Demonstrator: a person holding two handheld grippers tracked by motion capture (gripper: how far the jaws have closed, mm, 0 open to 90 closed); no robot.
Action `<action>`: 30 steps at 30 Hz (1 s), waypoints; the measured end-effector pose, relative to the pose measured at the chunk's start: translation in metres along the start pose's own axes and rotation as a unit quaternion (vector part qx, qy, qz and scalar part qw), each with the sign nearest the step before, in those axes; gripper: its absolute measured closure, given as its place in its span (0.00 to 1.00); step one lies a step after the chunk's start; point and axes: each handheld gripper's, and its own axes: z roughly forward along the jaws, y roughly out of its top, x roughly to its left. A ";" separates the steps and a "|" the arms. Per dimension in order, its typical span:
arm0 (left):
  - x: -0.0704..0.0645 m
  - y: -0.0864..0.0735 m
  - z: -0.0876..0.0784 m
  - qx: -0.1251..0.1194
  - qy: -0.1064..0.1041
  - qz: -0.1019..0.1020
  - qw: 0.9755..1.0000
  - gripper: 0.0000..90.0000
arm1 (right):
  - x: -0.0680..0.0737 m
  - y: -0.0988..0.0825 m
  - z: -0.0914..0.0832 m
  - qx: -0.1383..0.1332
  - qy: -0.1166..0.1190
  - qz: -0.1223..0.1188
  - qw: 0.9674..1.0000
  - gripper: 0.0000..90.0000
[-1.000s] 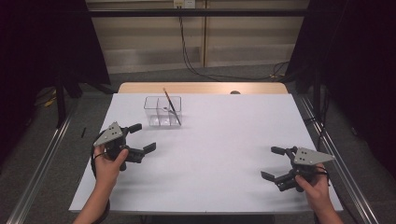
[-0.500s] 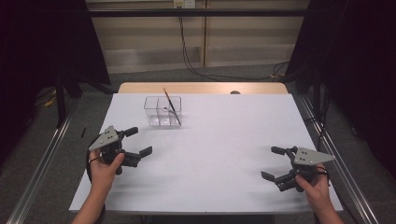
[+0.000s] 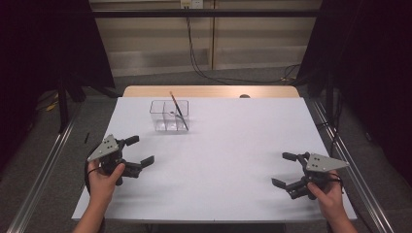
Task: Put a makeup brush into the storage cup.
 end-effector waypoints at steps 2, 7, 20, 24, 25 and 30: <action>0.000 -0.001 -0.001 0.004 0.000 0.004 1.000 0.00 | 0.000 0.000 0.000 0.000 0.001 0.000 1.000 0.01; -0.002 -0.003 -0.003 0.002 0.001 -0.001 1.000 0.00 | 0.000 0.000 0.000 -0.001 -0.001 0.000 1.000 0.01; -0.006 -0.009 -0.007 0.000 -0.002 0.001 1.000 0.00 | 0.000 0.001 -0.002 -0.004 -0.001 -0.001 1.000 0.01; -0.006 -0.008 -0.009 -0.004 0.001 0.001 1.000 0.00 | 0.000 0.001 -0.002 -0.004 -0.002 0.000 1.000 0.01; -0.007 -0.008 -0.010 -0.004 0.001 0.001 1.000 0.00 | 0.000 0.001 -0.002 -0.004 -0.001 -0.001 1.000 0.01; -0.007 -0.007 -0.012 -0.008 0.004 0.002 1.000 0.00 | 0.000 0.000 -0.002 -0.002 -0.002 -0.002 1.000 0.01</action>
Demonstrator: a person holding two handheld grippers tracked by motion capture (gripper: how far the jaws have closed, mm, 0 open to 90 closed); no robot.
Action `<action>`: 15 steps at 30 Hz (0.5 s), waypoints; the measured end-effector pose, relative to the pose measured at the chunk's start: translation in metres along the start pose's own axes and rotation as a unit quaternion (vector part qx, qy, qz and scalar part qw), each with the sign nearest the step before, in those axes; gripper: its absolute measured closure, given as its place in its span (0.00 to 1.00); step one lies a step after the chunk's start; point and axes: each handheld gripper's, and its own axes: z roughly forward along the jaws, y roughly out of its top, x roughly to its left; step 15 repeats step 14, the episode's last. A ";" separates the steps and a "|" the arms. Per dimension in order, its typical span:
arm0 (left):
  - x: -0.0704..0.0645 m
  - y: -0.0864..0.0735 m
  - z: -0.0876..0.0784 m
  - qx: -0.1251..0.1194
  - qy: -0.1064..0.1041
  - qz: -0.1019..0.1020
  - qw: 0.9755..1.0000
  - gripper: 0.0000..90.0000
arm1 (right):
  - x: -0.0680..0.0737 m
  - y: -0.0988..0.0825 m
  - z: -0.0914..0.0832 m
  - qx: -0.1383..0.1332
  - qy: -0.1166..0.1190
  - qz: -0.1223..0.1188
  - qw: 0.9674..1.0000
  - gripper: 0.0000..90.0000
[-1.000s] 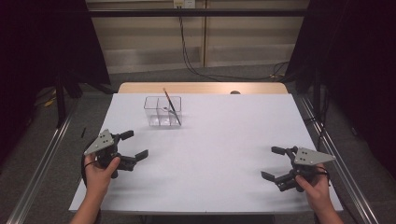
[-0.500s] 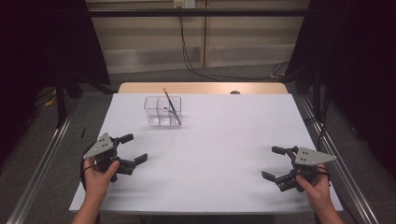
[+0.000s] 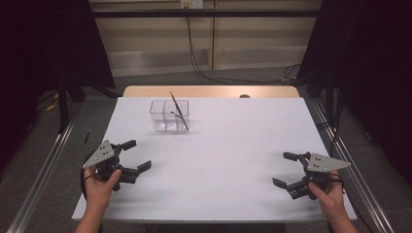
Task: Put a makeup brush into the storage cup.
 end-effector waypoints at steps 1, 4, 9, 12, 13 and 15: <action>0.000 0.000 0.000 0.001 0.000 0.002 1.000 0.00 | 0.000 0.000 0.000 -0.001 0.001 0.001 1.000 0.01; 0.000 0.000 -0.001 0.001 0.001 0.003 1.000 0.00 | 0.000 0.000 -0.001 -0.002 -0.001 -0.001 1.000 0.01; 0.001 0.000 -0.002 -0.001 0.004 0.002 1.000 0.00 | 0.000 0.000 0.000 -0.002 -0.001 -0.001 1.000 0.01; 0.001 0.000 -0.001 0.000 0.004 0.001 1.000 0.00 | 0.000 0.000 0.000 -0.002 0.000 0.001 1.000 0.01; 0.000 -0.001 -0.001 0.000 0.004 0.001 1.000 0.00 | 0.000 0.000 0.000 -0.002 -0.001 0.000 1.000 0.01; 0.000 -0.001 0.000 -0.001 0.002 0.000 1.000 0.00 | 0.000 0.000 -0.001 -0.002 -0.002 0.000 1.000 0.01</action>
